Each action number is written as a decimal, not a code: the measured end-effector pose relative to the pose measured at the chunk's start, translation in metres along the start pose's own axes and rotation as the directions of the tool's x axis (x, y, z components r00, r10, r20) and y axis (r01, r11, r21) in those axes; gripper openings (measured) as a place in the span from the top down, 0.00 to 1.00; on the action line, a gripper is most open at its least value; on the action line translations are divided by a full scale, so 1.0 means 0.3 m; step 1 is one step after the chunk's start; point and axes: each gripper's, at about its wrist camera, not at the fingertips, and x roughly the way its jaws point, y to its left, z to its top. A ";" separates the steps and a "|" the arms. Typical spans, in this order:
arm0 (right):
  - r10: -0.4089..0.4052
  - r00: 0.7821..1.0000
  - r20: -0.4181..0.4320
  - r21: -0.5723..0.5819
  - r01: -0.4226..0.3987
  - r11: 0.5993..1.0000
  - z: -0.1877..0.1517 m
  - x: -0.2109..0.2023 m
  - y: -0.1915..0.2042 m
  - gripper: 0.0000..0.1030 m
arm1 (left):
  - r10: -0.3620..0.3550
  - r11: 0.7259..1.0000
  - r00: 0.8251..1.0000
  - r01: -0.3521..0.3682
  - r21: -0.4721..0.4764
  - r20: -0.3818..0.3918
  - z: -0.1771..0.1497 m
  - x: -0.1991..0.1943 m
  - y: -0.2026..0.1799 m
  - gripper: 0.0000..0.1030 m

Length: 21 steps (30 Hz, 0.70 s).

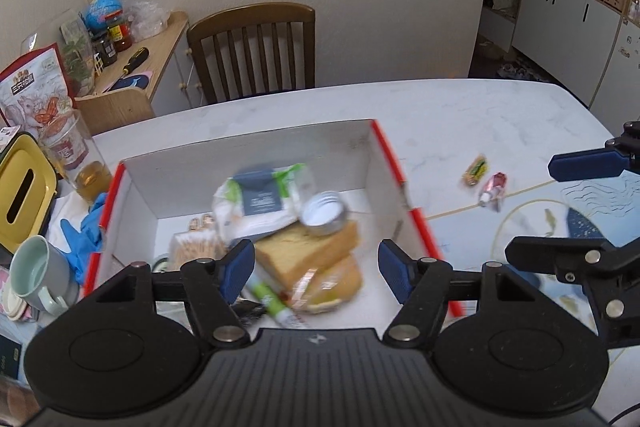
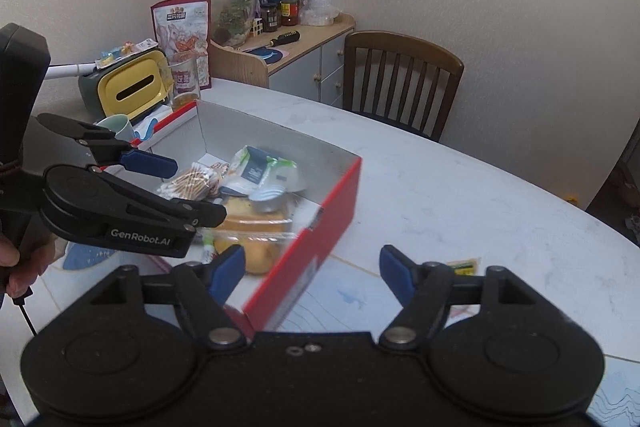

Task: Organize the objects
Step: 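Move both tools back toward the snack bar and pink packet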

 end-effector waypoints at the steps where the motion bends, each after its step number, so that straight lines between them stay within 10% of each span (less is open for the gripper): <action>1: 0.002 1.000 0.005 -0.003 -0.002 1.000 -0.010 -0.011 -0.016 0.22 | 0.001 1.000 1.000 -0.001 -0.001 0.004 -0.001 -0.004 -0.022 0.35; 9: 0.010 1.000 0.026 -0.009 -0.010 1.000 -0.096 -0.085 -0.154 0.04 | -0.015 0.999 0.999 0.016 -0.027 0.042 -0.002 -0.019 -0.188 0.22; 21: -0.024 0.999 0.026 0.016 0.024 1.000 -0.245 -0.122 -0.403 0.03 | -0.088 0.995 0.996 0.089 -0.042 0.018 0.025 0.061 -0.408 0.22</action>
